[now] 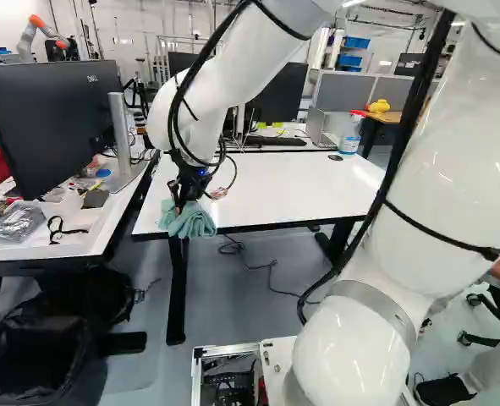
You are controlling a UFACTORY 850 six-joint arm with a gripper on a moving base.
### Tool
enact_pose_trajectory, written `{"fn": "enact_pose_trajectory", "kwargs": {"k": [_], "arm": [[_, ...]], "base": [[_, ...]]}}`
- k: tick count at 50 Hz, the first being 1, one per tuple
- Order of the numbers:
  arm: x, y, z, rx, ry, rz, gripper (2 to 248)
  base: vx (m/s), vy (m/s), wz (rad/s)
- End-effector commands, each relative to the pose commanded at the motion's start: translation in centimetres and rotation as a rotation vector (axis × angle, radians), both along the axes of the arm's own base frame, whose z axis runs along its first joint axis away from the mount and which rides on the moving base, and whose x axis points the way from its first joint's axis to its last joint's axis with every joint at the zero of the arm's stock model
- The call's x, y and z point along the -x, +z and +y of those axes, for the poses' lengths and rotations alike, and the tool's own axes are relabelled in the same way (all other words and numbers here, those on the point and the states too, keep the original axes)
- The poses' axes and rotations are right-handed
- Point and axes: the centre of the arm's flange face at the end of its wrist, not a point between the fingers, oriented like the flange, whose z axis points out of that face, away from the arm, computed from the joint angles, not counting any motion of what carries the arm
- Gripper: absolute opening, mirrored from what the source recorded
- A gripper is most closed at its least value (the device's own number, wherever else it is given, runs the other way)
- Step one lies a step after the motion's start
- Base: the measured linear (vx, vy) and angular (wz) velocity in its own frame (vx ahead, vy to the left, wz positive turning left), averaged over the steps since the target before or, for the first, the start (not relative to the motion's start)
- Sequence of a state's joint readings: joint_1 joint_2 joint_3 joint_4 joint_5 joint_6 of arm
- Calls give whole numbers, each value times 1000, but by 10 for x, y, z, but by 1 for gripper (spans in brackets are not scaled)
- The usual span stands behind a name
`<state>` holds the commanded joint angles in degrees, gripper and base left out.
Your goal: Clean the table with the green towel
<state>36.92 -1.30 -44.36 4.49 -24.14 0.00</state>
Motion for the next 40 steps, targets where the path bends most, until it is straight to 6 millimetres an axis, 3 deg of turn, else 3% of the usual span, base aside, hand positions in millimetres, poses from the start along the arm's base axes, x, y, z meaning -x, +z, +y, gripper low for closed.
{"fn": "enact_pose_trajectory", "kwargs": {"k": [9, 40], "arm": [[-5, -12, 3, 16, 0, 22, 42], [-5, -12, 3, 16, 0, 22, 42]], "base": [[0, 0, 0], [0, 0, 0]]}}
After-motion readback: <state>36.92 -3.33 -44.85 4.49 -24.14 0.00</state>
